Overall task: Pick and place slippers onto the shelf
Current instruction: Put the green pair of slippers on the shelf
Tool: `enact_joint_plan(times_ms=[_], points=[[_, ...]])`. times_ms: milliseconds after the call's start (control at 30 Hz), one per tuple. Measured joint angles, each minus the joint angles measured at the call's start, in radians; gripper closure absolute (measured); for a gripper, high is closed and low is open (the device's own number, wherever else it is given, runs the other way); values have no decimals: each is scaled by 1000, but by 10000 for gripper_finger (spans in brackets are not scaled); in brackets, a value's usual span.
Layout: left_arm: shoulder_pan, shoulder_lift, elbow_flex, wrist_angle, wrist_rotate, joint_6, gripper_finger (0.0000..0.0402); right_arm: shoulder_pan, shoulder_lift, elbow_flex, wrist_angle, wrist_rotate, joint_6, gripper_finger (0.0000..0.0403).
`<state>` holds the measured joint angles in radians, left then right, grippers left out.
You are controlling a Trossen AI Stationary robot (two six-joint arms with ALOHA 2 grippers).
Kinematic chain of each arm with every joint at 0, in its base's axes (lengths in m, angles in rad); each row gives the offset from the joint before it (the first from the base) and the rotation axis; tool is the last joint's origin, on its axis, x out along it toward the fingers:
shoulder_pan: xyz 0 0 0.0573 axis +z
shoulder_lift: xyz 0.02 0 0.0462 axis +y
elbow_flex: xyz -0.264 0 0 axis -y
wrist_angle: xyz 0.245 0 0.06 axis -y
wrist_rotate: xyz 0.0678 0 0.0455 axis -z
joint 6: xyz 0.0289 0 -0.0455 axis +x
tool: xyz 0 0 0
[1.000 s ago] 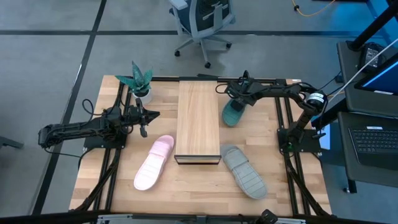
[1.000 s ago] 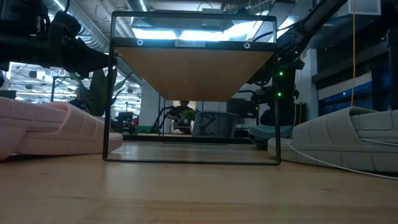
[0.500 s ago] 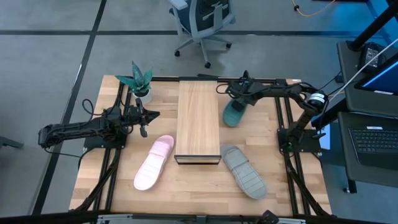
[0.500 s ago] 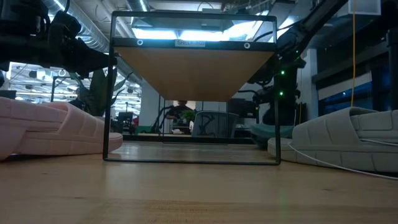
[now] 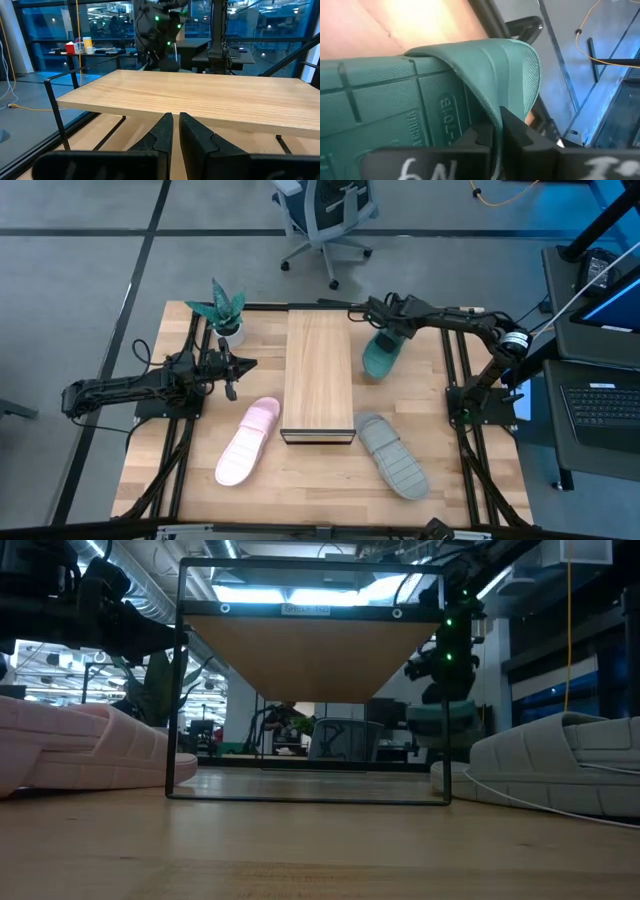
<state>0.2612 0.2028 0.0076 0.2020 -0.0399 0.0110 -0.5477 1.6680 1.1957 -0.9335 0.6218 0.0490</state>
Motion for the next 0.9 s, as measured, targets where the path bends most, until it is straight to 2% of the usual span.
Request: enact_joint_plan(times_ms=[333, 500, 900], points=[[0, 0, 0, 0, 0, 0, 376, 22, -3, 205, -226, 4, 71, 390], [0, 0, 0, 0, 0, 0, 376, 50, -3, 304, -294, 3, 129, 390], [0, 0, 0, 0, 0, 0, 376, 119, -3, 465, -407, -8, 128, 390]])
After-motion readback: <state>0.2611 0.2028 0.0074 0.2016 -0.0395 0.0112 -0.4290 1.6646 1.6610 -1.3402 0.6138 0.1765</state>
